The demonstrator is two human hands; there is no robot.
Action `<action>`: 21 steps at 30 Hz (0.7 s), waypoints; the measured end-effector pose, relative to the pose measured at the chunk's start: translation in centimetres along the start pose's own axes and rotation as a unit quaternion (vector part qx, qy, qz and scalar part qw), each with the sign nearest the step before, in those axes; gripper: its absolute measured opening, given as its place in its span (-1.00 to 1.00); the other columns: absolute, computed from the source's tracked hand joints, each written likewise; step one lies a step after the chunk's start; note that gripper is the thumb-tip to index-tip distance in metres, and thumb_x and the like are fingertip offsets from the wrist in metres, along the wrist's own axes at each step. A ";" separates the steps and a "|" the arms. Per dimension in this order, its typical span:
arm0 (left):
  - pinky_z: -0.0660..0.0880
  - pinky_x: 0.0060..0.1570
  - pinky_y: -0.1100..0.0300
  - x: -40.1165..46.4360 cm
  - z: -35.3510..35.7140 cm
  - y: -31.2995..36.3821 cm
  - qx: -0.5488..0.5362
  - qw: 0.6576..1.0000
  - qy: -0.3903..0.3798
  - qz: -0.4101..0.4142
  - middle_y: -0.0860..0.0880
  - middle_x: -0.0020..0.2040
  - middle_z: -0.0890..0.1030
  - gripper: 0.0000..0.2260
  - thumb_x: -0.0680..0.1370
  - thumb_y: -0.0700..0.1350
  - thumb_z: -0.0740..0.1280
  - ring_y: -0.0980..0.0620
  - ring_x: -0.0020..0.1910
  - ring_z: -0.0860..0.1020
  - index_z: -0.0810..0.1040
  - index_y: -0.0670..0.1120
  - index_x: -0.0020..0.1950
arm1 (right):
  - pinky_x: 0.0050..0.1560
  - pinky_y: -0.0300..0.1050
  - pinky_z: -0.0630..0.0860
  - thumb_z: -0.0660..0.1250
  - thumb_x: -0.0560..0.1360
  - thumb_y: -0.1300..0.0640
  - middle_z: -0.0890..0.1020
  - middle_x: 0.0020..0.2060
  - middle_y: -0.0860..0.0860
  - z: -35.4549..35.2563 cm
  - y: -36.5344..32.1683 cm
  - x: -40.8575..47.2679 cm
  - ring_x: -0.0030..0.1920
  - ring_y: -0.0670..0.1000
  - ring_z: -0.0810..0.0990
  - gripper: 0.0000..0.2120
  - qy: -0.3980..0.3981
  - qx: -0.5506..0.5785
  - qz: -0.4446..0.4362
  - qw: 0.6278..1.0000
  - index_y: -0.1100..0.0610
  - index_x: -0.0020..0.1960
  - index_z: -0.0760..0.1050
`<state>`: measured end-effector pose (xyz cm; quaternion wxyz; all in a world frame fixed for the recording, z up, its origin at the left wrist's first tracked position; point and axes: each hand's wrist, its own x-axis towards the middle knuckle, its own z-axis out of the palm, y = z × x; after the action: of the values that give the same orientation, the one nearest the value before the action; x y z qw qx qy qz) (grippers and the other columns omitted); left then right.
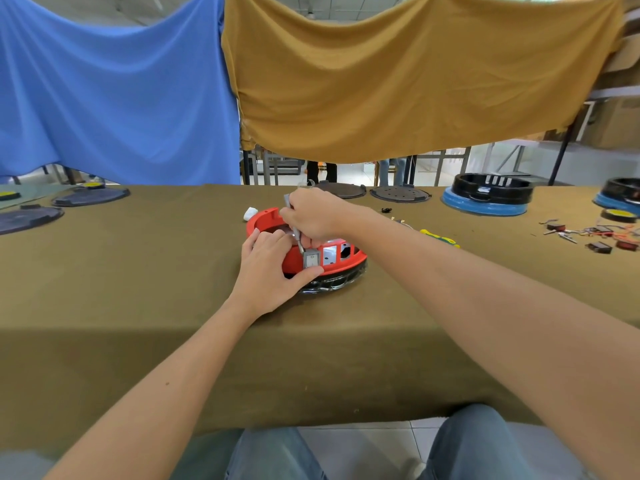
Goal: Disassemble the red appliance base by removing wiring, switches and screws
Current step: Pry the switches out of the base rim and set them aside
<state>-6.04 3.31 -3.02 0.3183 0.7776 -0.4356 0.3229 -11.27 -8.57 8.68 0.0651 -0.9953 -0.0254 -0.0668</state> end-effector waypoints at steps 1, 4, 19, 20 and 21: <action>0.24 0.38 -0.10 0.0 0.0 0.0 0.000 1.000 -0.001 -0.001 0.17 -0.12 0.42 -0.50 0.43 0.37 0.24 0.17 -0.04 0.35 0.57 -0.03 0.06 | -0.13 0.02 0.65 0.09 0.67 0.22 0.70 -0.20 0.20 0.0 0.1 -0.1 -0.28 0.12 0.68 -0.69 0.005 0.020 0.006 1.000 0.26 -0.16 0.50; 0.25 0.37 -0.12 0.0 0.0 0.0 -0.001 1.000 0.000 -0.002 0.16 -0.13 0.43 -0.52 0.43 0.37 0.24 0.16 -0.05 0.34 0.55 -0.02 0.02 | -0.23 -0.05 0.62 0.09 0.68 0.14 0.67 -0.34 0.15 0.4 0.8 -0.9 -0.37 0.07 0.64 -0.67 0.071 0.174 0.026 0.982 0.24 -0.18 0.46; 0.20 0.41 -0.08 -0.1 0.1 0.0 0.003 1.000 -0.001 -0.007 0.13 -0.09 0.47 -0.54 0.45 0.35 0.21 0.17 0.00 0.33 0.51 0.00 0.03 | -0.25 -0.19 0.61 0.17 0.68 0.04 0.69 -0.29 0.10 2.3 4.4 -4.6 -0.33 -0.02 0.67 -0.75 0.174 0.291 0.002 0.941 0.11 -0.11 0.47; 0.20 0.40 -0.08 -0.1 0.2 0.1 0.003 1.000 0.000 -0.007 0.13 -0.09 0.47 -0.55 0.45 0.35 0.21 0.17 0.00 0.33 0.51 0.00 0.03 | -0.24 -0.18 0.61 0.17 0.69 0.06 0.70 -0.28 0.14 2.1 4.5 -4.5 -0.33 0.00 0.67 -0.74 0.164 0.315 0.009 0.935 0.13 -0.11 0.48; 0.20 0.40 -0.08 -0.1 0.2 0.1 0.004 1.000 0.000 -0.007 0.13 -0.09 0.46 -0.55 0.44 0.35 0.21 0.17 0.00 0.33 0.51 -0.01 0.03 | -0.25 -0.18 0.60 0.16 0.69 0.07 0.70 -0.27 0.17 1.9 4.6 -4.4 -0.33 0.01 0.67 -0.73 0.154 0.329 0.017 0.931 0.15 -0.11 0.48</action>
<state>-6.09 3.19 -3.21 0.3171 0.7818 -0.4294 0.3222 -15.06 -13.04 5.62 0.3936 -0.8957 -0.0184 -0.2062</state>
